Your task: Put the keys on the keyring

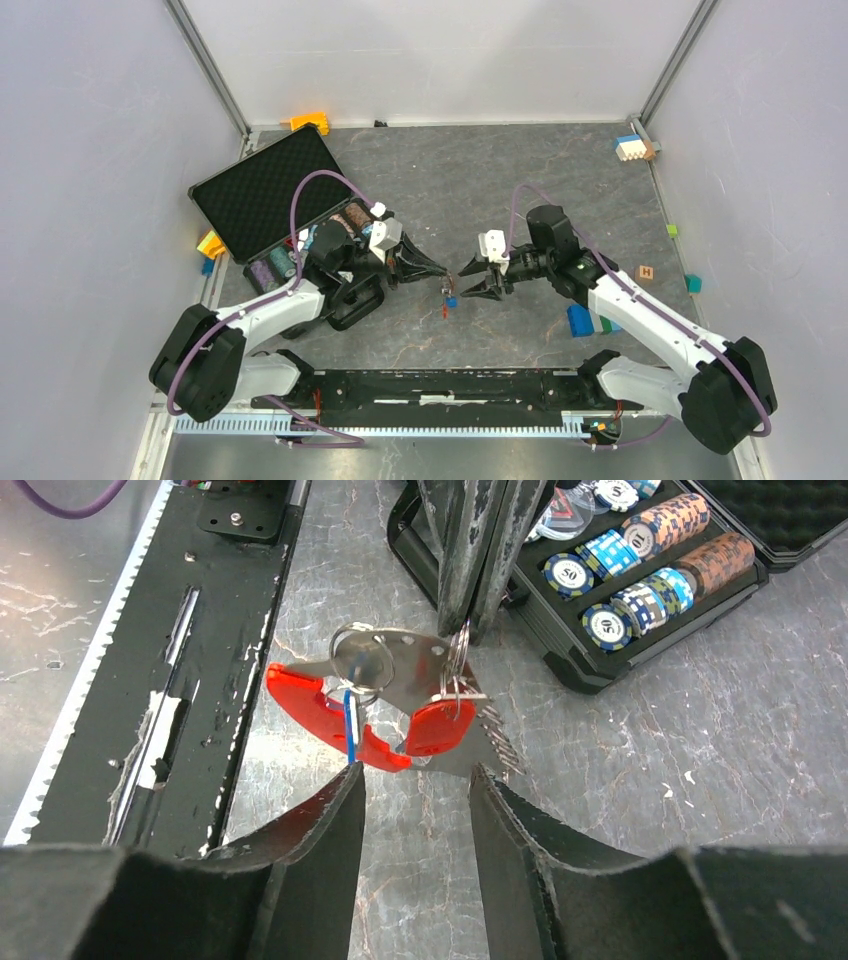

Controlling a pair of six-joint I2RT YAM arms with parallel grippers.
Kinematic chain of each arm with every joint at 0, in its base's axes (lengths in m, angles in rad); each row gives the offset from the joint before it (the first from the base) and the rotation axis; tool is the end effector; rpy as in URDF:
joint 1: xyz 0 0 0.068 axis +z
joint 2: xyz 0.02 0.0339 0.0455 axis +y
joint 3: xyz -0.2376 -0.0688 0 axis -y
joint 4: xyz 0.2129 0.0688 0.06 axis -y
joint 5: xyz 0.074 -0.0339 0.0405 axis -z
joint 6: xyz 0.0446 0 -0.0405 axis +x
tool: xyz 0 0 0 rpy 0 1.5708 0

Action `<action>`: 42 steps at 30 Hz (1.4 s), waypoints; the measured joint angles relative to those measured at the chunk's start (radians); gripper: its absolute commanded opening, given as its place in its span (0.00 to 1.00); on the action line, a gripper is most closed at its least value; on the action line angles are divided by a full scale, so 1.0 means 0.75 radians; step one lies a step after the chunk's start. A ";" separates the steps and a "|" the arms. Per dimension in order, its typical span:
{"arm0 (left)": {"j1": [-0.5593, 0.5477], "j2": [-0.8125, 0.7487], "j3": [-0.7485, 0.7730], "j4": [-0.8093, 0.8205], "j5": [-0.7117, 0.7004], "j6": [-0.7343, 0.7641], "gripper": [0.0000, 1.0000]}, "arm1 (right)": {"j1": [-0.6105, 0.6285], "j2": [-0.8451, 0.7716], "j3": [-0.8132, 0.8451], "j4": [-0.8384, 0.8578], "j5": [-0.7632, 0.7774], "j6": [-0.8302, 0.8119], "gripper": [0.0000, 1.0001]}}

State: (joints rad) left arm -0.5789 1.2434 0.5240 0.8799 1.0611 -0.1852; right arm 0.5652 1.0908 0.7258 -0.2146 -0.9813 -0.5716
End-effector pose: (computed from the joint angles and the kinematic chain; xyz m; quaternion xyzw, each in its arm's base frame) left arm 0.1778 -0.1627 0.2586 0.4872 0.4729 -0.5492 0.4872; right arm 0.1602 0.1455 0.2502 -0.6065 0.5333 0.4132 0.4208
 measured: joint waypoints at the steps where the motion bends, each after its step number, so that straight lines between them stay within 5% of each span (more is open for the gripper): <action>1: 0.000 0.000 0.000 0.001 0.004 -0.001 0.02 | 0.013 0.005 0.000 0.013 0.009 0.010 0.49; 16: 0.000 -0.002 0.000 0.041 0.025 -0.027 0.02 | 0.117 0.032 0.016 0.126 0.129 0.106 0.42; 42: 0.000 0.024 -0.047 0.306 -0.021 -0.133 0.02 | 0.126 0.030 0.013 0.156 0.171 0.138 0.01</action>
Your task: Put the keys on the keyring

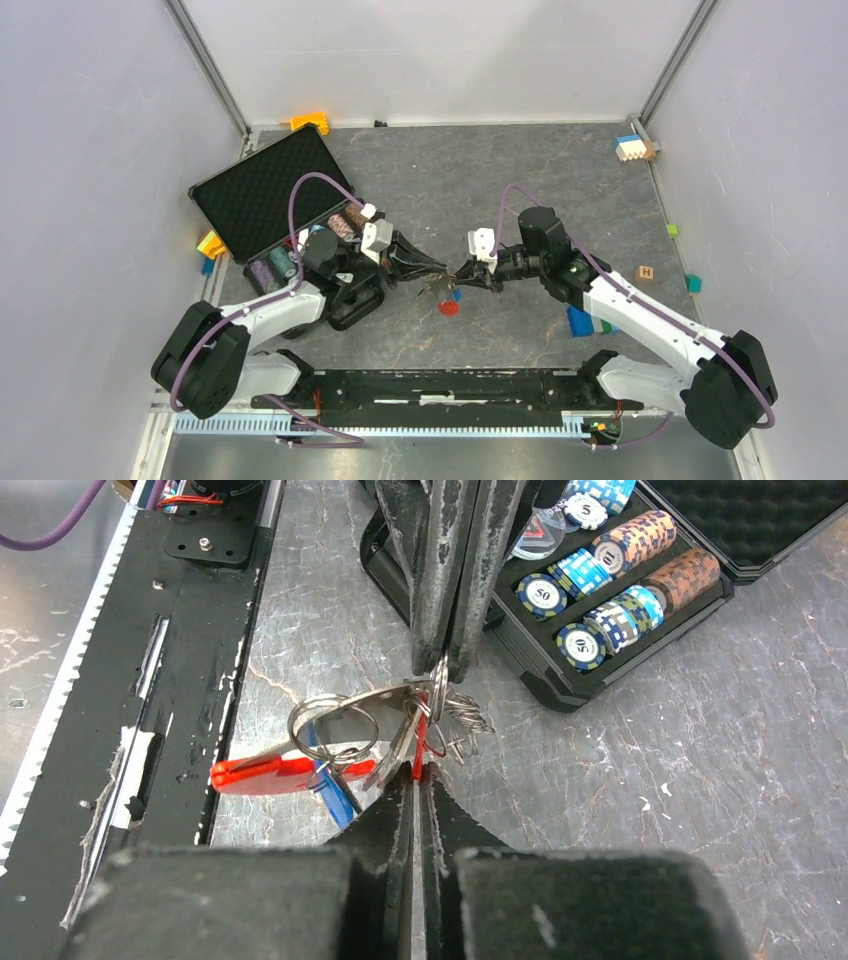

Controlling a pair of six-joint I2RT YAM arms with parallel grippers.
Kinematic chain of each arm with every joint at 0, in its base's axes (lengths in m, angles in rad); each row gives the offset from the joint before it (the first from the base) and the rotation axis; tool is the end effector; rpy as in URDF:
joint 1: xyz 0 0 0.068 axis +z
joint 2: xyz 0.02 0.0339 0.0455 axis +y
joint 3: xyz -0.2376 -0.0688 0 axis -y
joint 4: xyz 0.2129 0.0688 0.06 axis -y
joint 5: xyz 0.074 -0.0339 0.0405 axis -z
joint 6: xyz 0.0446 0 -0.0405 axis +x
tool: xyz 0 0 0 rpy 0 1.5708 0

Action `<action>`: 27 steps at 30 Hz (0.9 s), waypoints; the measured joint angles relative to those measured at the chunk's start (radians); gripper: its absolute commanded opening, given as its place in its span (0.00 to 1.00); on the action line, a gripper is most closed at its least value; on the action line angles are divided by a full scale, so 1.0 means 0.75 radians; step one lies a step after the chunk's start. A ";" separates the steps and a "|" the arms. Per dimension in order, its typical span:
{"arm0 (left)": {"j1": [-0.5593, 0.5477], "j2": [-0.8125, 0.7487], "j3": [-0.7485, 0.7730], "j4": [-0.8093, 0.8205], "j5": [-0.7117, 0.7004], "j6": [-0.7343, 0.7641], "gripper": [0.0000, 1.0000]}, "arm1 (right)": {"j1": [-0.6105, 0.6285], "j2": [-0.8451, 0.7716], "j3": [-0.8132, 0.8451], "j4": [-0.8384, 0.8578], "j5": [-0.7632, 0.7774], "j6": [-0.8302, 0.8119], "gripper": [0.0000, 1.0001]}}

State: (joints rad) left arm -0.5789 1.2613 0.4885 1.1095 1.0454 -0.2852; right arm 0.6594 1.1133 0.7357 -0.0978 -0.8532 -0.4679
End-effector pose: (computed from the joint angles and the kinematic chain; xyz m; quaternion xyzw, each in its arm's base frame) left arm 0.1738 -0.1597 0.2660 0.4761 0.4364 -0.5582 0.5208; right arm 0.1588 0.1656 0.2567 -0.5974 0.5419 0.3970 0.4381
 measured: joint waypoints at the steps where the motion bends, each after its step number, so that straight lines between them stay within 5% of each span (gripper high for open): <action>1: 0.000 0.000 0.000 0.005 -0.003 0.000 0.02 | 0.000 -0.002 -0.001 0.001 0.001 0.001 0.00; 23: 0.000 0.072 -0.028 0.250 0.005 -0.098 0.02 | 0.084 0.035 -0.002 0.051 0.053 0.035 0.00; 27: 0.000 0.072 -0.030 0.271 0.006 -0.120 0.02 | 0.089 0.045 -0.002 0.057 0.073 0.044 0.16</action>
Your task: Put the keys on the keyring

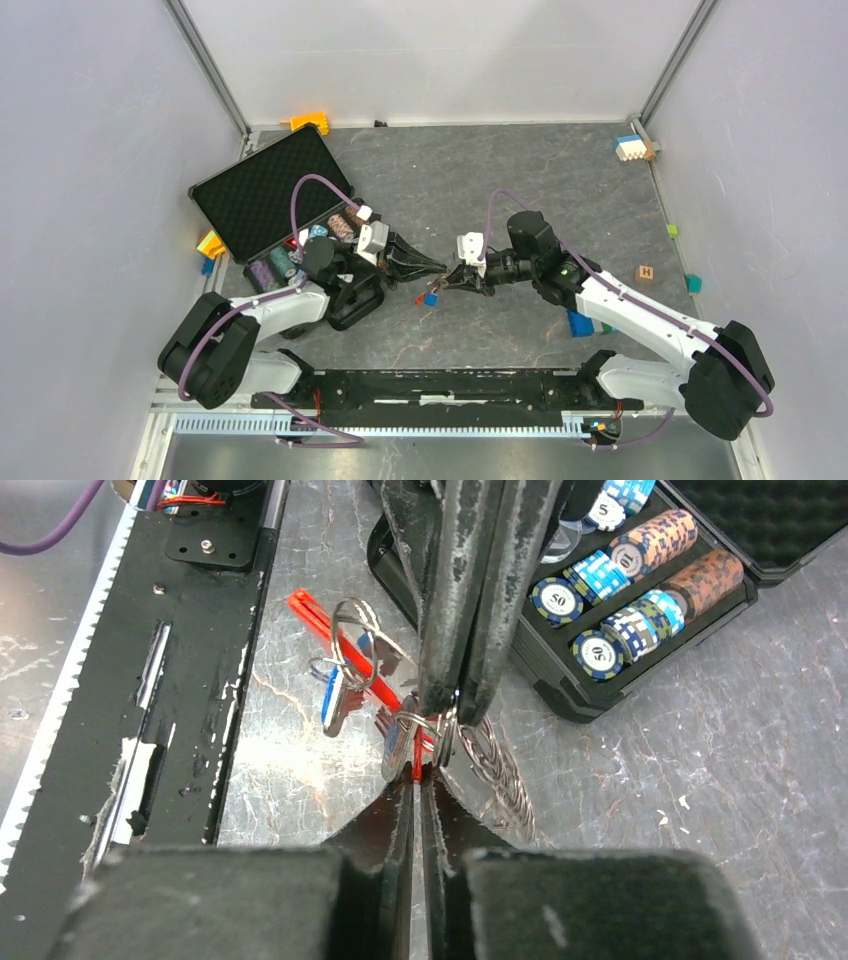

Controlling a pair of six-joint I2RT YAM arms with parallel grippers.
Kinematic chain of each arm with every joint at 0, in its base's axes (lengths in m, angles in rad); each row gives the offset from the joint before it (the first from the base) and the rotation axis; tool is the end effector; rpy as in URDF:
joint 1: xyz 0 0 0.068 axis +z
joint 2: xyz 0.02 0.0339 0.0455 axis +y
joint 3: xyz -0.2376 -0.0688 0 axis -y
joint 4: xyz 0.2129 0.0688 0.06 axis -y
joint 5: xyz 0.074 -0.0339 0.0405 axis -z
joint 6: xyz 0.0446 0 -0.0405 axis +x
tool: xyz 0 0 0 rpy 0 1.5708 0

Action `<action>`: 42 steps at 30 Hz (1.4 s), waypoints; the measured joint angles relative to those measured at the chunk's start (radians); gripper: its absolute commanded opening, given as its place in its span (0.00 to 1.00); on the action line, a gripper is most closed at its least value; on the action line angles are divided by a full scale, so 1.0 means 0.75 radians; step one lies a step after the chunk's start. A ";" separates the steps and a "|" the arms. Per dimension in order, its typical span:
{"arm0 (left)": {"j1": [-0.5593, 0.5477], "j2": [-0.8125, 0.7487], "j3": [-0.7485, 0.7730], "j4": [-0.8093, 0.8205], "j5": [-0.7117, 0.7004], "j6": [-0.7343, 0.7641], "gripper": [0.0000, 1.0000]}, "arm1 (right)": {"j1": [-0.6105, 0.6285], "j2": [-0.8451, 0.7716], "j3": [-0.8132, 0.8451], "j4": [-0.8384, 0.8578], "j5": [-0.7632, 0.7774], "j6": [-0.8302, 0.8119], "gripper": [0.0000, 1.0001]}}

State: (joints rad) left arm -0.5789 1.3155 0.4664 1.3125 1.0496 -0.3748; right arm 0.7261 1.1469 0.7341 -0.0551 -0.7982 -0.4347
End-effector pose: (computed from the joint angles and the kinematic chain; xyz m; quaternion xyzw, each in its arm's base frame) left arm 0.1728 -0.1592 0.2662 0.4703 0.4093 -0.5719 0.5331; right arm 0.1547 0.1800 0.2522 -0.6006 0.5447 0.3976 0.4296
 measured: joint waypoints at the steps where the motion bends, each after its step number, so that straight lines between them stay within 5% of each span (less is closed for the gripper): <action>1: 0.000 0.000 -0.001 0.002 0.001 -0.004 0.02 | 0.001 0.000 0.000 0.000 0.006 0.002 0.22; 7: 0.000 -0.006 -0.016 0.023 -0.001 -0.005 0.02 | 0.001 -0.018 0.000 -0.068 0.074 -0.051 0.51; 11: 0.000 -0.007 -0.025 0.029 -0.001 -0.005 0.02 | 0.001 -0.088 0.001 -0.127 0.110 -0.106 0.56; 42: -0.001 -0.007 -0.025 0.037 0.011 -0.005 0.02 | -0.021 -0.111 0.168 -0.248 -0.018 -0.111 0.29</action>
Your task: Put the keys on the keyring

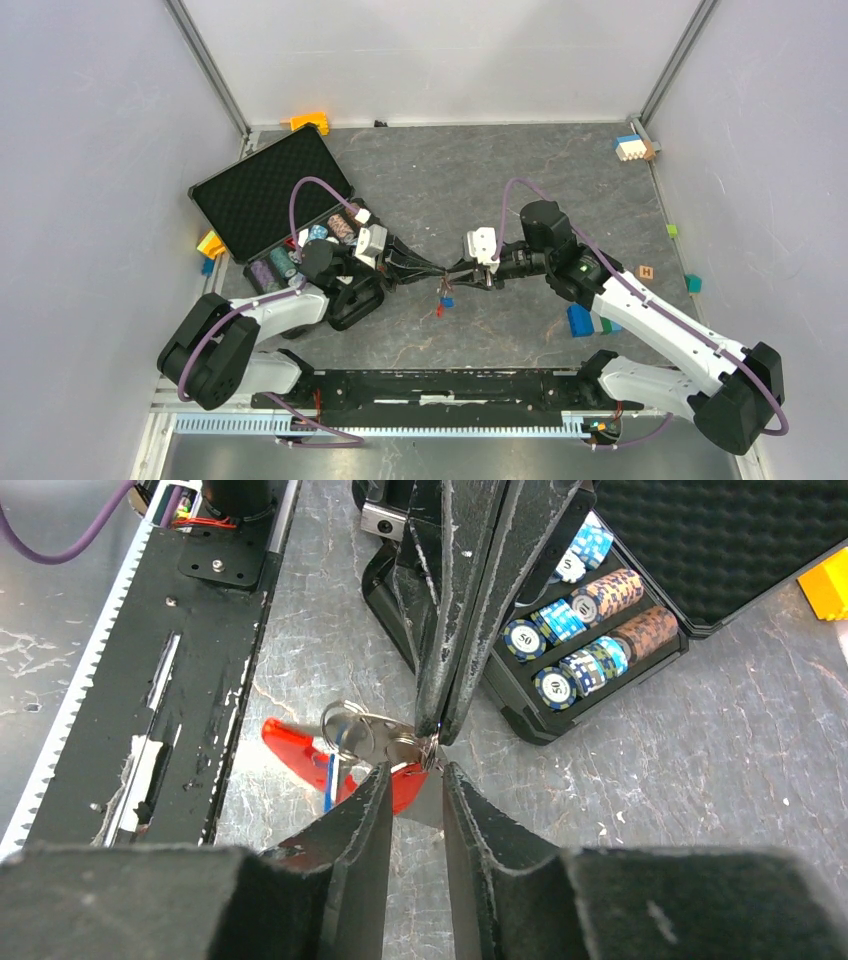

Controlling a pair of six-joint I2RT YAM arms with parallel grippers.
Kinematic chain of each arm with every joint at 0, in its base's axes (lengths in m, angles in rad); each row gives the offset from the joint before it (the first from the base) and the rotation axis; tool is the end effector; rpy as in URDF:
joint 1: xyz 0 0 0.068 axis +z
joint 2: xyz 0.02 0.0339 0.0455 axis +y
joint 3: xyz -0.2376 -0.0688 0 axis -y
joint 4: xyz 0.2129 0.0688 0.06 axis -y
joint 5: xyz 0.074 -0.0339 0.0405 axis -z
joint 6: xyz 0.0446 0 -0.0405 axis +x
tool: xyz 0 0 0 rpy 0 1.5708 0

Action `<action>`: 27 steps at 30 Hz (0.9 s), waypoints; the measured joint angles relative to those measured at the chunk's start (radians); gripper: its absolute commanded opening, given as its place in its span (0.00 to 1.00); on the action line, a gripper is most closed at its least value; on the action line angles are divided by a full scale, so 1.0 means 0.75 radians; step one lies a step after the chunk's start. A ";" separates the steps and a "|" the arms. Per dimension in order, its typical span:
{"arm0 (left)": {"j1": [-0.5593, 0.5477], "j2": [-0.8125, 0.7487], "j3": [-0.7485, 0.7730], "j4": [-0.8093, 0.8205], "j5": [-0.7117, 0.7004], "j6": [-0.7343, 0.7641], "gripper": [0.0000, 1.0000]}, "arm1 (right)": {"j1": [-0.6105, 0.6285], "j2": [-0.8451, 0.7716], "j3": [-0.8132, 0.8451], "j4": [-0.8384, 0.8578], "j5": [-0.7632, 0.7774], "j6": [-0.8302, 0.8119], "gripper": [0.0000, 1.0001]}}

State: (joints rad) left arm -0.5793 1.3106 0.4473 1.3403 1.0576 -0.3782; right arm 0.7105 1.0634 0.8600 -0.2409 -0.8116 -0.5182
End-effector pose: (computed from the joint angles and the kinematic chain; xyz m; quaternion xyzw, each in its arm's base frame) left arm 0.1696 -0.1574 0.2643 0.4738 0.4035 -0.5726 0.5337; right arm 0.1455 0.1678 0.2919 -0.6200 0.5133 0.3793 0.4563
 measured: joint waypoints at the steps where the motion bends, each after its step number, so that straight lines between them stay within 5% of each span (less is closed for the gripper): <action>1: 0.000 0.000 0.000 0.000 0.000 0.000 0.02 | 0.000 0.000 0.000 0.000 -0.002 0.002 0.27; 27: 0.000 0.001 0.000 -0.001 0.015 0.000 0.02 | 0.000 0.019 0.000 0.029 -0.014 0.067 0.00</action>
State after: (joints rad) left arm -0.5793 1.3109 0.4473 1.3399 1.0687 -0.3782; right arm 0.7105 1.0775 0.8600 -0.2192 -0.8219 -0.4679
